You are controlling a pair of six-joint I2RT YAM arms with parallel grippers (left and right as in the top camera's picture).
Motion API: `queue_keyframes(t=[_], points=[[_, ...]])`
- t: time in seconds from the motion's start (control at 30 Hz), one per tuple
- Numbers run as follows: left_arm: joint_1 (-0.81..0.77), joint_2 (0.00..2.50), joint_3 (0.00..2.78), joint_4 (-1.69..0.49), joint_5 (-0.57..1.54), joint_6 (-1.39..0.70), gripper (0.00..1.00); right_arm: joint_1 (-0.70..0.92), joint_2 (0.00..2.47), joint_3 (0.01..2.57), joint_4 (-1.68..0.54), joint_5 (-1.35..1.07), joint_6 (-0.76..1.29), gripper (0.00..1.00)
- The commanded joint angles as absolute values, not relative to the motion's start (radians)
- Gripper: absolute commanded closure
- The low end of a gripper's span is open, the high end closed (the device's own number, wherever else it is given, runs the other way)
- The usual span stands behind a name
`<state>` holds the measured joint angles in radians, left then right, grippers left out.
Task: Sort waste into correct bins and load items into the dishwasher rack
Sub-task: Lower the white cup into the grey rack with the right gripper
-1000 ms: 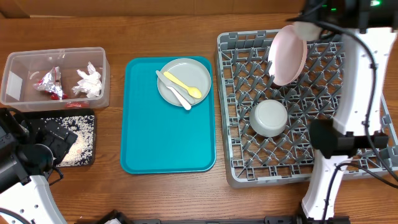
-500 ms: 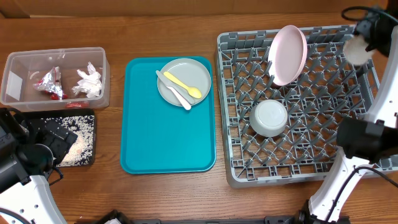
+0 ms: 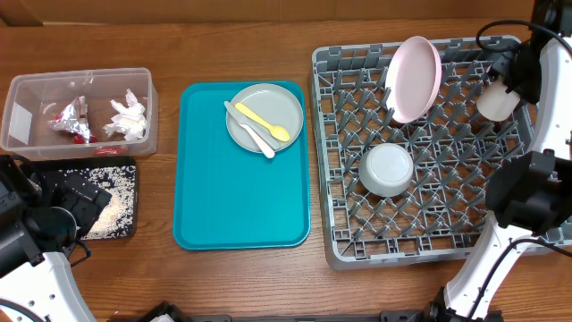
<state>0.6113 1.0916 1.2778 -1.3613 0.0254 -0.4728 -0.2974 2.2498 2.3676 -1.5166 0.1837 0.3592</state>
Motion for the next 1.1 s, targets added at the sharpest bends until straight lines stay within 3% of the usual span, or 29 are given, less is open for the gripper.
queue_keyframes(t=[0.0,0.2,0.37,0.73,1.07], points=[[0.619,1.093,1.274,-1.361,0.015,-0.487,0.0,-0.304,2.243,2.344,-1.506,0.216,0.364,0.58],[0.619,1.093,1.274,-1.361,0.015,-0.487,0.0,-0.304,2.243,2.316,-1.504,0.205,0.364,0.52],[0.619,1.093,1.274,-1.361,0.015,-0.487,0.0,-0.304,2.244,2.316,-1.507,0.2,0.364,0.3],[0.619,1.093,1.274,-1.361,0.015,-0.487,0.0,-0.304,2.244,2.32,-1.505,0.157,0.363,0.17],[0.619,1.093,1.274,-1.361,0.015,-0.487,0.0,-0.296,2.194,2.443,-1.577,0.072,0.364,0.15]])
